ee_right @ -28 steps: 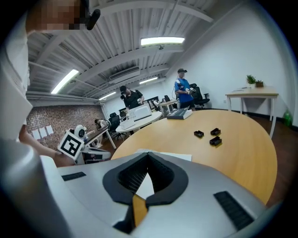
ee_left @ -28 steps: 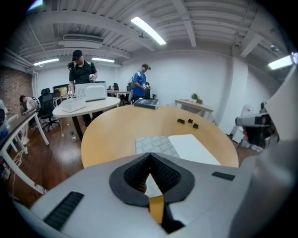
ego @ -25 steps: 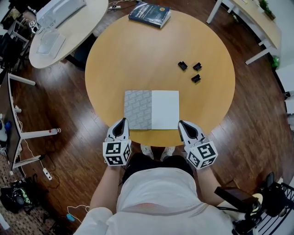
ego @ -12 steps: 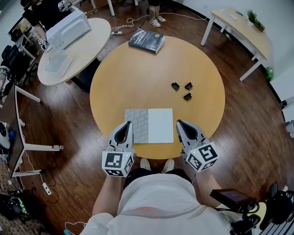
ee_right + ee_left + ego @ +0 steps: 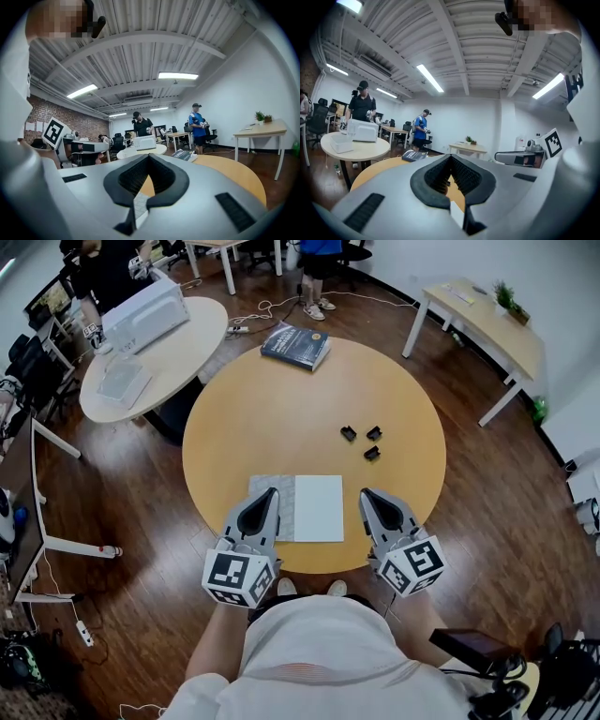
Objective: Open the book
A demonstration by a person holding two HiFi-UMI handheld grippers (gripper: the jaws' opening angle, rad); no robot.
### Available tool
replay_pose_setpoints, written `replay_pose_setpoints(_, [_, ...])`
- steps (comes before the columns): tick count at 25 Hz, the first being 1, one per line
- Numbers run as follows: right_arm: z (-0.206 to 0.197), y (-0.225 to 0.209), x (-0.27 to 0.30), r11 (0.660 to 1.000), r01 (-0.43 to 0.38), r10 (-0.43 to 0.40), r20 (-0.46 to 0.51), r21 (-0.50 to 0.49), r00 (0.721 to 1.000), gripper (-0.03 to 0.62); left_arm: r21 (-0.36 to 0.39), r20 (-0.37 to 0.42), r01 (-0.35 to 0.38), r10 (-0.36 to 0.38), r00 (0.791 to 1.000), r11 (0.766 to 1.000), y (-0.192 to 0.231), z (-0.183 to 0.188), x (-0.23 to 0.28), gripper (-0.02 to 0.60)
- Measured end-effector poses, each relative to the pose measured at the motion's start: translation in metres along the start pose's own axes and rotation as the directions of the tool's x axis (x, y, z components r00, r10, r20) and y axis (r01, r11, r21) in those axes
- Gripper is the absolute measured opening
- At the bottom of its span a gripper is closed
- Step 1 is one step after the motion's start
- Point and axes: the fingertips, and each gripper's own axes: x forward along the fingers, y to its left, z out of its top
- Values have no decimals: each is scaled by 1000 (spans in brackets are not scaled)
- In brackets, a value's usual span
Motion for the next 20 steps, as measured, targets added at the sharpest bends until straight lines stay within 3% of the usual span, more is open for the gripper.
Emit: replay_pose_setpoints(20, [3, -2, 0, 999, 15, -15, -15, -32, 1000, -3, -19, 9, -7, 8, 1000, 1000, 4, 1, 3, 11])
